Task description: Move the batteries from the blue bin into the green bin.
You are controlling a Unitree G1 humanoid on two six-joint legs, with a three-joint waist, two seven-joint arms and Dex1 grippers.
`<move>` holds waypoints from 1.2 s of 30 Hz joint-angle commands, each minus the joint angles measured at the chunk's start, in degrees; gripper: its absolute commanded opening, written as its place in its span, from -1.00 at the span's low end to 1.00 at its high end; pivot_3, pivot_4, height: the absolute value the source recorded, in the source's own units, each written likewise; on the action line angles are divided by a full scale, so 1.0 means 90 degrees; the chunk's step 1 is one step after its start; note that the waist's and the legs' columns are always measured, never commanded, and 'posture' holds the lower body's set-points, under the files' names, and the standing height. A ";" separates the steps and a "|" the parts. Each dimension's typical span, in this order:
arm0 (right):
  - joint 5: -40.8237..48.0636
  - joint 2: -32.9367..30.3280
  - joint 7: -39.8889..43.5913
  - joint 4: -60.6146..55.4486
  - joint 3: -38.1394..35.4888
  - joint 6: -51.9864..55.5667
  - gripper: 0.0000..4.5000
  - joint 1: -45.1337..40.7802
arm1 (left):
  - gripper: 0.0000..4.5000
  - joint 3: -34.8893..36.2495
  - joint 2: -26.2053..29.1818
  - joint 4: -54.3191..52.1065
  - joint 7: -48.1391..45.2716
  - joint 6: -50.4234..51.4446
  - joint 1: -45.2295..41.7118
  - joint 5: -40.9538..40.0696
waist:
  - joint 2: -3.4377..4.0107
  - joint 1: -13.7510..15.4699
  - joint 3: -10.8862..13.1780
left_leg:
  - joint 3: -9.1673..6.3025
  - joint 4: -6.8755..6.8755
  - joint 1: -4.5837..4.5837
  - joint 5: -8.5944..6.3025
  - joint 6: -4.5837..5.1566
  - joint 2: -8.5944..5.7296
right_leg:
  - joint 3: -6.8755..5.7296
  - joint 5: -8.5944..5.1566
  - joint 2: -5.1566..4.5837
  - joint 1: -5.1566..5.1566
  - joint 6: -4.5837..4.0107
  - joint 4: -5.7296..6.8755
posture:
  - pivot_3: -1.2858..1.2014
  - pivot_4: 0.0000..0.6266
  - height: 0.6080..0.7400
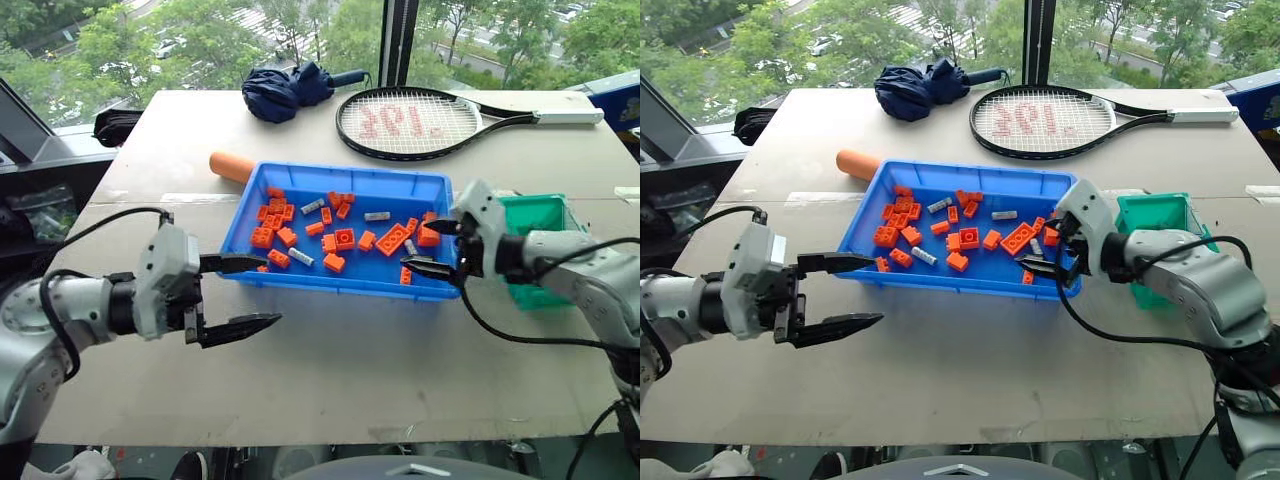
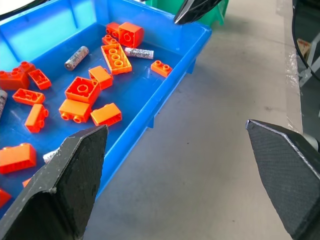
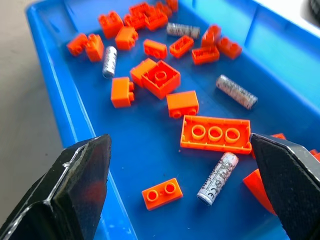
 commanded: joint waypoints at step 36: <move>-0.1695 0.0190 0.0350 0.1351 0.1581 0.1115 0.17 -0.1323 | 1.00 -0.0156 0.0775 0.0177 -0.0033 0.1092 -0.1771 -0.0267 | -0.0011 0.0014 0.0003 | 0.0007 0.0013 -0.0020 0.0003 -0.0003 -0.0023 | 0.0002 0.0004 0.0007 -0.0025 0.0007 0.0022 | 0.03 -0.52 1.00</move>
